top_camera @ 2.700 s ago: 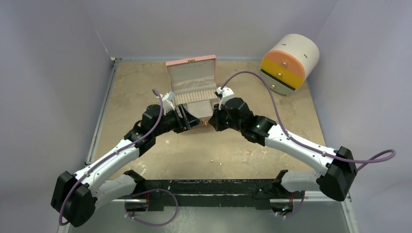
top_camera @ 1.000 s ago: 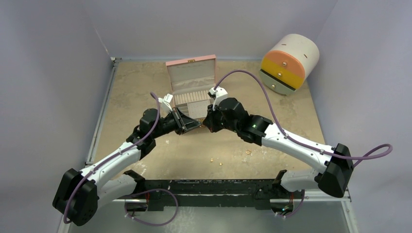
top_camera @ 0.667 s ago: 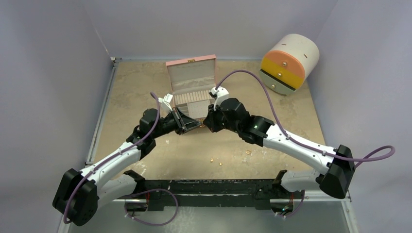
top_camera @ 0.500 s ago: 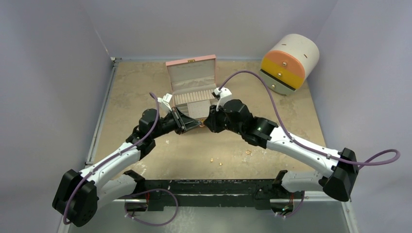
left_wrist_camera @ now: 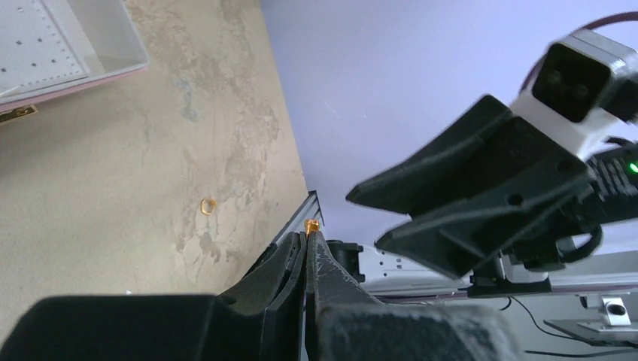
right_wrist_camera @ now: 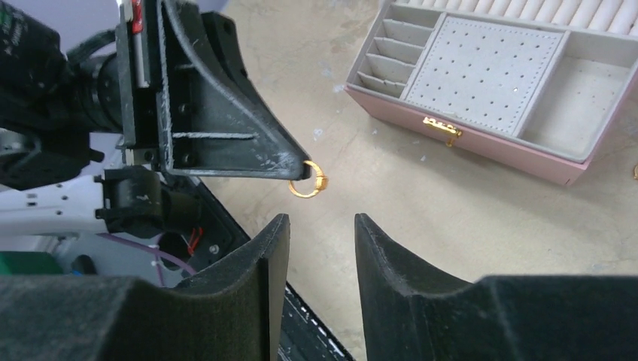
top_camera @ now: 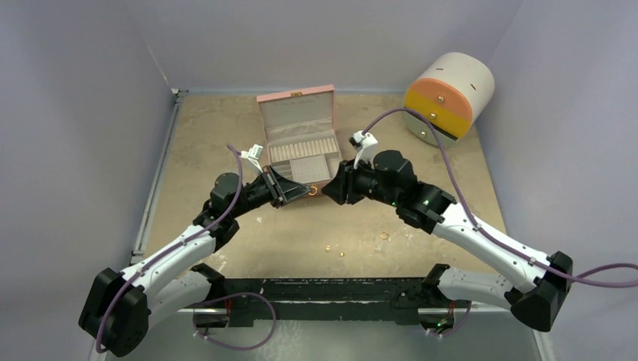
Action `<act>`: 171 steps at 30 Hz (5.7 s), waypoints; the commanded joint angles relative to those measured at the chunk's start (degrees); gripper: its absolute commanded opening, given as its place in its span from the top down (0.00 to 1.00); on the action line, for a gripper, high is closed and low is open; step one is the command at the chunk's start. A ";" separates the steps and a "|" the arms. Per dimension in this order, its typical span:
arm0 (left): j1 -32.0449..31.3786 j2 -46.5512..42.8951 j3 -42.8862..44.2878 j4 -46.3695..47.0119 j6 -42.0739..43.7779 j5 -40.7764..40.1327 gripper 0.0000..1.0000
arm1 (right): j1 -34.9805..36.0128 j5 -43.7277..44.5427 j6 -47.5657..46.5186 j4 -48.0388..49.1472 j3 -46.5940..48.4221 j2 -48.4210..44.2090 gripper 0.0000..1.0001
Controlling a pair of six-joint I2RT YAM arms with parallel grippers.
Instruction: Organize the mixed jewelry
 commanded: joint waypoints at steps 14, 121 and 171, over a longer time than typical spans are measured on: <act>0.29 -5.85 0.43 16.05 -3.58 6.18 1.00 | -16.55 -40.62 18.52 26.70 -6.96 -3.04 0.49; 0.29 -12.43 23.21 -41.74 29.99 -12.84 0.36 | -14.27 -21.02 1.21 5.79 11.39 13.20 1.00; 0.36 -26.82 19.90 -57.31 39.52 -46.89 0.38 | -12.25 16.57 -11.67 1.40 39.67 55.52 1.00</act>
